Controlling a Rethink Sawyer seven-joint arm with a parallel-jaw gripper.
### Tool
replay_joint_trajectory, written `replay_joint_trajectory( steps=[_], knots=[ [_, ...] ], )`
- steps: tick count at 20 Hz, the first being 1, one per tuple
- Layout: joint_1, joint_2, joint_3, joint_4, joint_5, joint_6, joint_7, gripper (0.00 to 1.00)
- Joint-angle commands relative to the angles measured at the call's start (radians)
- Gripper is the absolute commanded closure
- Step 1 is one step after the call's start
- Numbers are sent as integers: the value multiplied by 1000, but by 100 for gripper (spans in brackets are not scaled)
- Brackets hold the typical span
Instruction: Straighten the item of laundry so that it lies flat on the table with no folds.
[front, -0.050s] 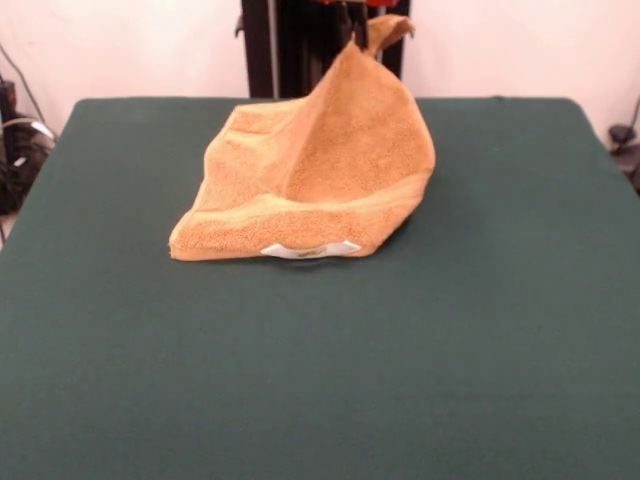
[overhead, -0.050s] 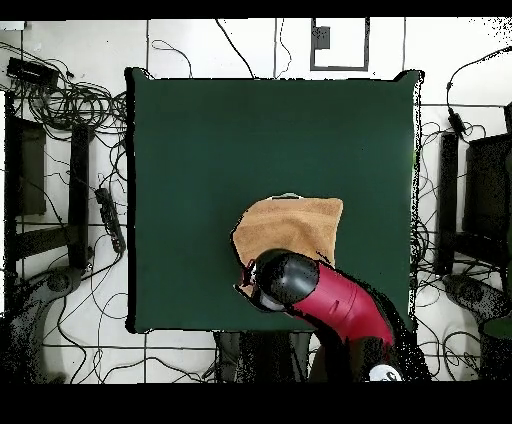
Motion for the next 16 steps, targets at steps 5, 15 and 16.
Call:
replay_joint_trajectory(
  steps=[5, 15, 16],
  knots=[
    [-83, 176, 197, 84, 131, -276, 183, 100],
    [-146, 325, 298, 75, 86, -555, 234, 100],
    [-149, 330, 304, 78, 87, -562, 241, 100]
  ],
)
